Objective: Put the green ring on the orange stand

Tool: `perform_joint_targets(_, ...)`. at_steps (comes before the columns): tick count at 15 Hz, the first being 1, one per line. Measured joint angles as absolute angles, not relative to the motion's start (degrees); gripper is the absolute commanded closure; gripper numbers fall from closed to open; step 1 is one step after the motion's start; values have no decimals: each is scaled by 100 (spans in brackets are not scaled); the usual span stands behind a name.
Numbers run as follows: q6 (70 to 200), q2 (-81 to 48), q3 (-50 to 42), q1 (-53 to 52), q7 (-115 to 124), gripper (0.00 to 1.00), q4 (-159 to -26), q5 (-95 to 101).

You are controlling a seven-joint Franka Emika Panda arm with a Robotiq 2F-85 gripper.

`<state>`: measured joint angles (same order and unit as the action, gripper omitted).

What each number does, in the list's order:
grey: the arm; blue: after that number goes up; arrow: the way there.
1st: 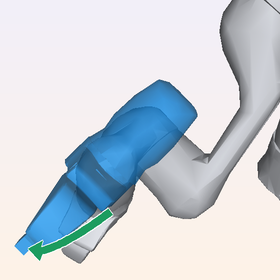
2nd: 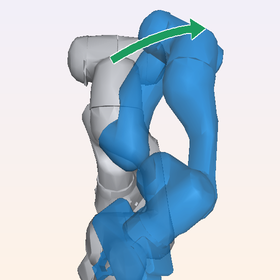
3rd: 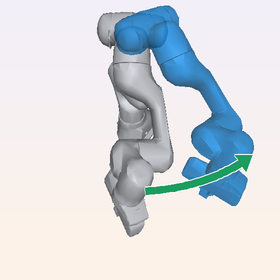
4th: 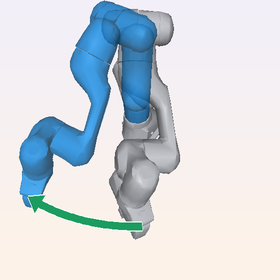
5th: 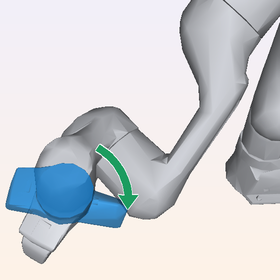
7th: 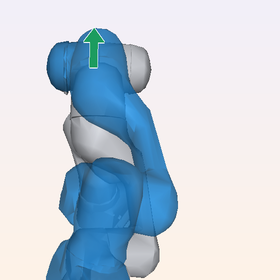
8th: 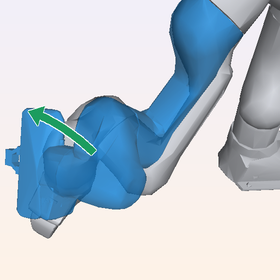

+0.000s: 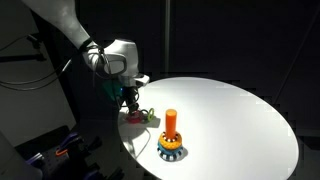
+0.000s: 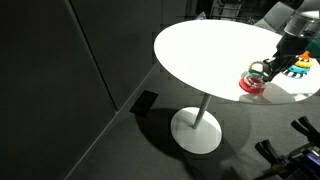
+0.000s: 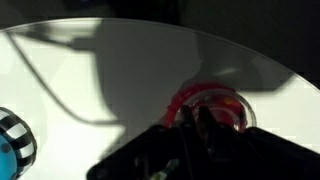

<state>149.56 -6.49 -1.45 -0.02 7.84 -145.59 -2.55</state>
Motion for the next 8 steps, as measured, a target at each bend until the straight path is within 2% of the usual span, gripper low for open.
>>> perform_joint_targets(6, 14956, -646, -164, -2, 788, 93, -14552, -255)
perform_joint_targets(7, 14956, -644, -177, -2, 791, 69, -14542, -255)
perform_joint_targets(8, 14956, -639, -194, -1, 797, 69, -14528, -255)
